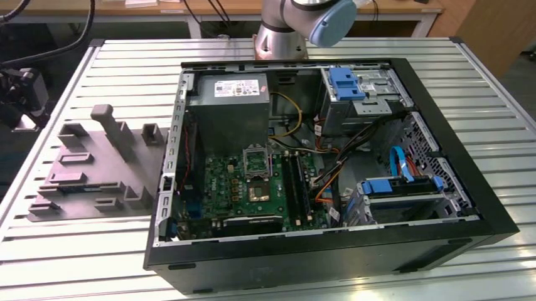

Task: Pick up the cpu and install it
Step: 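Pick up the cpu and move it towards the insertion slot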

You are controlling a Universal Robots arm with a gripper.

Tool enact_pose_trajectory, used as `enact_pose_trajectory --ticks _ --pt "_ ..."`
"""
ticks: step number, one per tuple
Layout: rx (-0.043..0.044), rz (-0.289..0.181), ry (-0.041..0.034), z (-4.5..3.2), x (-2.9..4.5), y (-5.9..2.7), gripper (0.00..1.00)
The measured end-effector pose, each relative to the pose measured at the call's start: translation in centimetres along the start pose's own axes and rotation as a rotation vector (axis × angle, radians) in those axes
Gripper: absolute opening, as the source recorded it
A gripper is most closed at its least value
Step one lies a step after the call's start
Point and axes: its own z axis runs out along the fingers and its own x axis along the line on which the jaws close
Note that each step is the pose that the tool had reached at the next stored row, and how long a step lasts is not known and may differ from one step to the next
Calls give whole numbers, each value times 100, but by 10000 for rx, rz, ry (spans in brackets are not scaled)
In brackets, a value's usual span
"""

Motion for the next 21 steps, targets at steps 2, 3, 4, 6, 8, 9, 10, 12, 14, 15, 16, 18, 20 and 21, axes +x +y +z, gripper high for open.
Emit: enact_pose_trajectory --ticks 2,3,4,6,8,9,10,12,14,15,16,18,20,21 --pt "1 0 1 -61 -1 3 47" --pt "0 0 0 -92 -1 5 47" --pt "1 0 1 -124 -1 6 47" --pt "0 0 0 -188 -2 10 47" --pt "2 0 2 -262 -2 14 47" --pt "1 0 1 -297 -3 16 47" --pt "0 0 1 -333 -3 18 47" --pt "1 0 0 -406 -4 22 47" --pt "1 0 1 -491 -4 27 47" --pt "1 0 2 -526 -4 28 47" --pt "0 0 1 -562 -5 31 47" --pt "0 0 1 -623 -6 34 47" --pt "1 0 2 -676 -6 37 47" --pt "1 0 2 -691 -6 37 47"
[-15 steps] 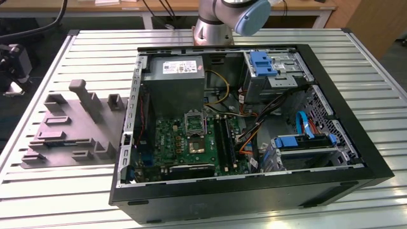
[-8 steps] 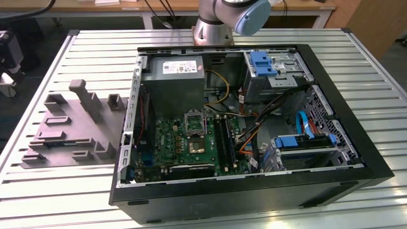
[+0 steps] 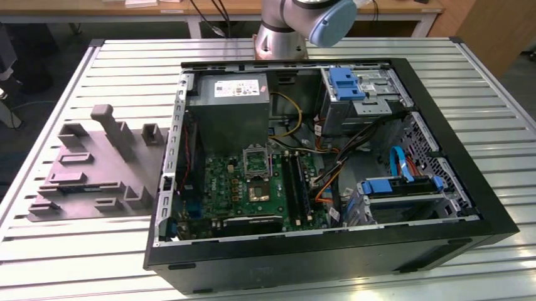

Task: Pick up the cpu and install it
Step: 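Pick up the cpu and move it towards the insertion slot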

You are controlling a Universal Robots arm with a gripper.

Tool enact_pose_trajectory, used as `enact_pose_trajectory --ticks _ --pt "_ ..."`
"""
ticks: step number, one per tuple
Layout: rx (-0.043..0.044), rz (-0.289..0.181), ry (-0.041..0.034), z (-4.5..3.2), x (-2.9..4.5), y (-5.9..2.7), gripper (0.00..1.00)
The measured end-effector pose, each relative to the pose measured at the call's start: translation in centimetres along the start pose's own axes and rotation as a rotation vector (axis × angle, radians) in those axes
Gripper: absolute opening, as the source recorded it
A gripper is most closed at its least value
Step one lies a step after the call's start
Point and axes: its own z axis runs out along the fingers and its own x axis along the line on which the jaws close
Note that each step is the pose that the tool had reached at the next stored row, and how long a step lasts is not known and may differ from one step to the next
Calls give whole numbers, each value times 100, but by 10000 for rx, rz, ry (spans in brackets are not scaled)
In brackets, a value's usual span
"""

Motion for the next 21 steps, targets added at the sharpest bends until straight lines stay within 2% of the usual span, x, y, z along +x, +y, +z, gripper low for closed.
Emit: enact_pose_trajectory --ticks 9,21 --pt "0 0 1 -4 -4 1 47" --pt "-1 1 -2 -2 -91 5 47"
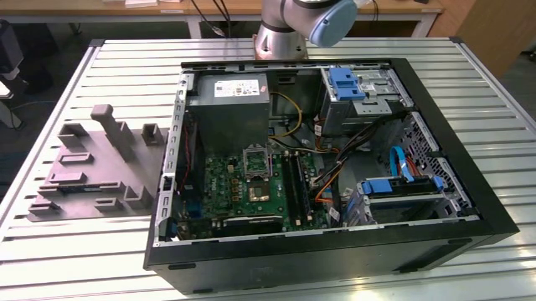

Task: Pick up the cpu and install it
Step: 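Pick up the cpu and move it towards the insertion slot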

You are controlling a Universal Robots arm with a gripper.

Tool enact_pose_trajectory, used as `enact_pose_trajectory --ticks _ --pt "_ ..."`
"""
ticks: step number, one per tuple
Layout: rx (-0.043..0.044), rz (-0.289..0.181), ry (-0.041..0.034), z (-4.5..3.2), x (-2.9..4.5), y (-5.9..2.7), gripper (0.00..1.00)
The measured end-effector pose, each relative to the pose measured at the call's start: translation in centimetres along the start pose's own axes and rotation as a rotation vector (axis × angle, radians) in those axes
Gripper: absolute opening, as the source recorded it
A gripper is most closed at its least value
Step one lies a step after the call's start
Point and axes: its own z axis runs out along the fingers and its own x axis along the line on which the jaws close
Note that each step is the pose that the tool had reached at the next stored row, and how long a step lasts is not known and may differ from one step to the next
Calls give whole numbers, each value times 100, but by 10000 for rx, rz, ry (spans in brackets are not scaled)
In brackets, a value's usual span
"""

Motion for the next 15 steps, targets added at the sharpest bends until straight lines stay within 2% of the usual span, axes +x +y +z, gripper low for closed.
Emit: enact_pose_trajectory --ticks 15 --pt "0 -1 1 1 -105 4 47"
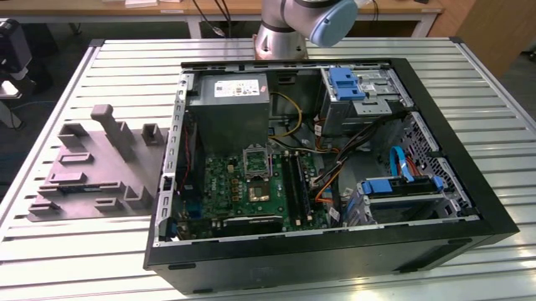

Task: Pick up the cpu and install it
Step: 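Pick up the cpu and move it towards the insertion slot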

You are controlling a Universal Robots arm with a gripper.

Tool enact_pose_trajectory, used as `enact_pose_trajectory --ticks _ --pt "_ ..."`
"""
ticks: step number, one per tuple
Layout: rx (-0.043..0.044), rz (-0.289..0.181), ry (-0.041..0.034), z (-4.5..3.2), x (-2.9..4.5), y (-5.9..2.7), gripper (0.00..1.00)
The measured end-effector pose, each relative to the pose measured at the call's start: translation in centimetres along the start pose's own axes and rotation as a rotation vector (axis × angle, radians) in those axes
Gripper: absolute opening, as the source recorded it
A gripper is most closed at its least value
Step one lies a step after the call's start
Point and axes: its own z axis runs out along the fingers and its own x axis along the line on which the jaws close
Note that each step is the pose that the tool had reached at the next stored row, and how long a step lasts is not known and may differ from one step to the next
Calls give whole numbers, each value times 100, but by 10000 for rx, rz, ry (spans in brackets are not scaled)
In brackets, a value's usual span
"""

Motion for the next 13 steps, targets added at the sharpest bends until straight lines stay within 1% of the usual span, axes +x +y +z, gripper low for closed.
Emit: enact_pose_trajectory --ticks 13 --pt "-1 0 -1 1 -87 4 47"
